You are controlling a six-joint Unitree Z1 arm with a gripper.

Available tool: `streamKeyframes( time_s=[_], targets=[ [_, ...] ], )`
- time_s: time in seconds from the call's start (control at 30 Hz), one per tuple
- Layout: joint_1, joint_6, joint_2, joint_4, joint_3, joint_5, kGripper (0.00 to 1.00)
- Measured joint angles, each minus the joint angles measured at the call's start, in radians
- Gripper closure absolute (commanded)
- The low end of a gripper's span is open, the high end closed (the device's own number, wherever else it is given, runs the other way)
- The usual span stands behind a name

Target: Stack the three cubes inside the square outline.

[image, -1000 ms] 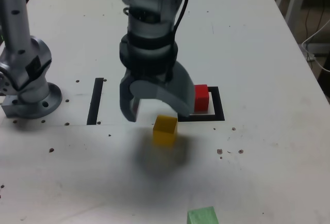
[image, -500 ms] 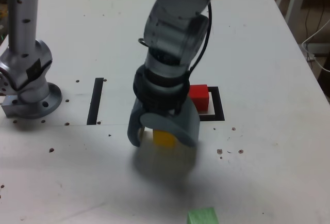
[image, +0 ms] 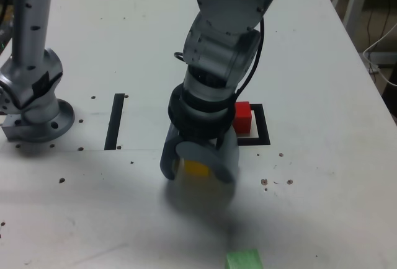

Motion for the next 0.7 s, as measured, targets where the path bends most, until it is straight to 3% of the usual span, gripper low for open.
streamKeyframes(
  time_s=[0.27, 0.7],
  targets=[
    [0.006, -0.005, 0.0, 0.02, -0.004, 0.028, 0.48],
    [0.007, -0.005, 0.005, 0.041, -0.025, 0.046, 0.72]
  ],
)
